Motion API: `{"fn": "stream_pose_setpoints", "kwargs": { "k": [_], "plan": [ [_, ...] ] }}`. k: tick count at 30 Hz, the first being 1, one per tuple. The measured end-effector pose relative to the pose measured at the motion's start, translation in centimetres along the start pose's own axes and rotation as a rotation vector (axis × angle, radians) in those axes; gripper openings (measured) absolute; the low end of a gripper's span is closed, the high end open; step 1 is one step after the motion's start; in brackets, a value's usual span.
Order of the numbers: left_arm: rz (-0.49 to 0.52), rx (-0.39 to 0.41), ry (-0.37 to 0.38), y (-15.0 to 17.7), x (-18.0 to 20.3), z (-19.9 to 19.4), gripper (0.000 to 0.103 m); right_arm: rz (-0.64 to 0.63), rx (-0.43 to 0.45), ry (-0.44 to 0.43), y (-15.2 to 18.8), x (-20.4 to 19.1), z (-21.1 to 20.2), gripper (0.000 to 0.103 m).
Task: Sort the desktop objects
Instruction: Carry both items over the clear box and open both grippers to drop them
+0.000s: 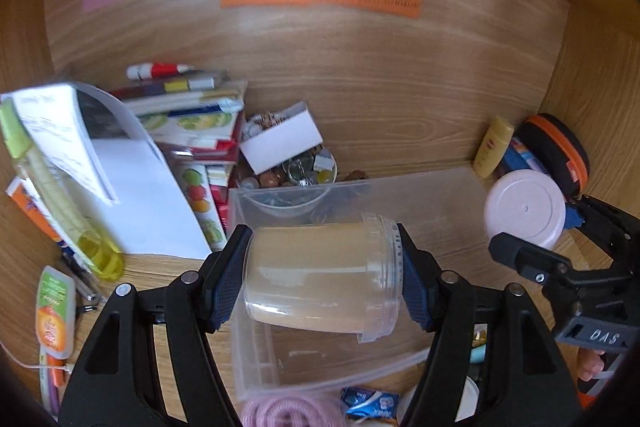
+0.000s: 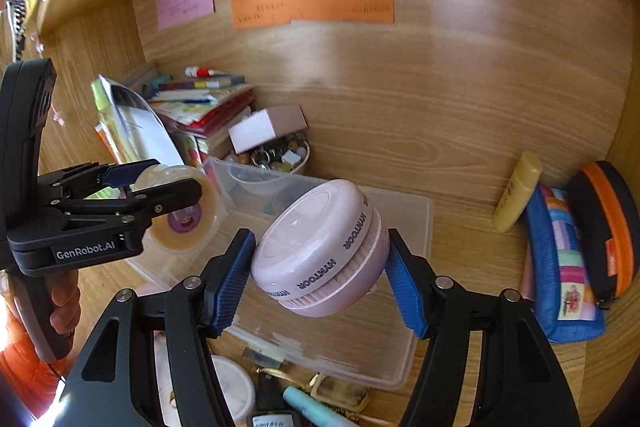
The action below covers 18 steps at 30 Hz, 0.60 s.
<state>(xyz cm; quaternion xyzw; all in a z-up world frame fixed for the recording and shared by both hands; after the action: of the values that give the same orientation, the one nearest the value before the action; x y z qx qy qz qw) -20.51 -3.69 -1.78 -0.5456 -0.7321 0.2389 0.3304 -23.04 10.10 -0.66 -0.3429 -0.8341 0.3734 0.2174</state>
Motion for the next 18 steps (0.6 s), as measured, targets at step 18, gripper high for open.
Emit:
{"fn": "stream_pose_setpoints", "kwargs": {
  "k": [18],
  "plan": [
    [0.013,-0.157,-0.005,2.3,0.0,5.3,0.068,-0.008,-0.131,-0.042,2.6,-0.7,5.2,0.061]
  ]
}}
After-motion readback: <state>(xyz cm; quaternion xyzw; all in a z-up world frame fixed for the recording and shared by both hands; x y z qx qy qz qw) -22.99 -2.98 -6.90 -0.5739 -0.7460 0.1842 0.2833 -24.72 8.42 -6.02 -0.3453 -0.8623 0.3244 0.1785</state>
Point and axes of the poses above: each gripper's, at about its wrist camera, not at the fingertips, and z roughly the way its jaws point, x to its right, y to its underside, the point moved 4 cm from there along z, roughly the way its jaws point, and after that the axes turned 13 degrees about -z, right-handed, at the moved point
